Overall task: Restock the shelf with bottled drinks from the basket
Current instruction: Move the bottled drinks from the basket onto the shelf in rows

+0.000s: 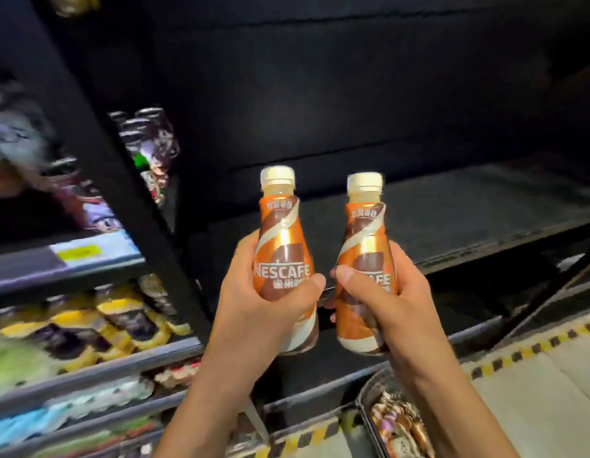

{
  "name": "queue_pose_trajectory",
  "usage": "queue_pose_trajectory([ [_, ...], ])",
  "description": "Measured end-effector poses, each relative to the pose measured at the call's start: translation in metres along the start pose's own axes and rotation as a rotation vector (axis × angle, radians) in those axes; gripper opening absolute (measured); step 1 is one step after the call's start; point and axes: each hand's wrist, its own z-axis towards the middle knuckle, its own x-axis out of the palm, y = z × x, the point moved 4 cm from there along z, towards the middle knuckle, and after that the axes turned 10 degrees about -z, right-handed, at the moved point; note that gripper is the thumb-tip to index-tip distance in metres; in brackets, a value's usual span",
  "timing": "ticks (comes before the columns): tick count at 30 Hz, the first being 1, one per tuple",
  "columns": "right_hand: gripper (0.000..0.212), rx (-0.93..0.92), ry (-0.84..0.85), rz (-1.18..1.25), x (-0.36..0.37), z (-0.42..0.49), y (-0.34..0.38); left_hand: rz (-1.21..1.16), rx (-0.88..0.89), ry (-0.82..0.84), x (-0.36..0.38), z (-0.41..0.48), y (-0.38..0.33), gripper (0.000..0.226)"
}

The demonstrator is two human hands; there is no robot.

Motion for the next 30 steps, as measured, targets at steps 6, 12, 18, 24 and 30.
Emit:
queue_pose_trajectory([
  [6,0.022,-0.091,0.274,0.059,0.154,-0.021,0.042,0.01,0.12,-0.224,-0.148,-0.044,-0.042,0.052],
  [12,0.03,-0.125,0.462,0.114,0.299,-0.071,0.067,-0.022,0.172,-0.357,-0.283,-0.091,-0.069,0.046],
  [18,0.039,-0.148,0.507,0.131,0.416,-0.095,0.079,-0.006,0.214,-0.413,-0.398,-0.106,-0.092,0.05],
  [24,0.029,-0.142,0.442,0.0,0.494,-0.068,0.099,-0.01,0.197,-0.388,-0.479,-0.069,-0.112,0.046],
  [30,0.029,-0.147,0.379,-0.143,0.547,-0.015,0.118,-0.15,0.142,-0.347,-0.53,0.006,-0.11,0.041],
])
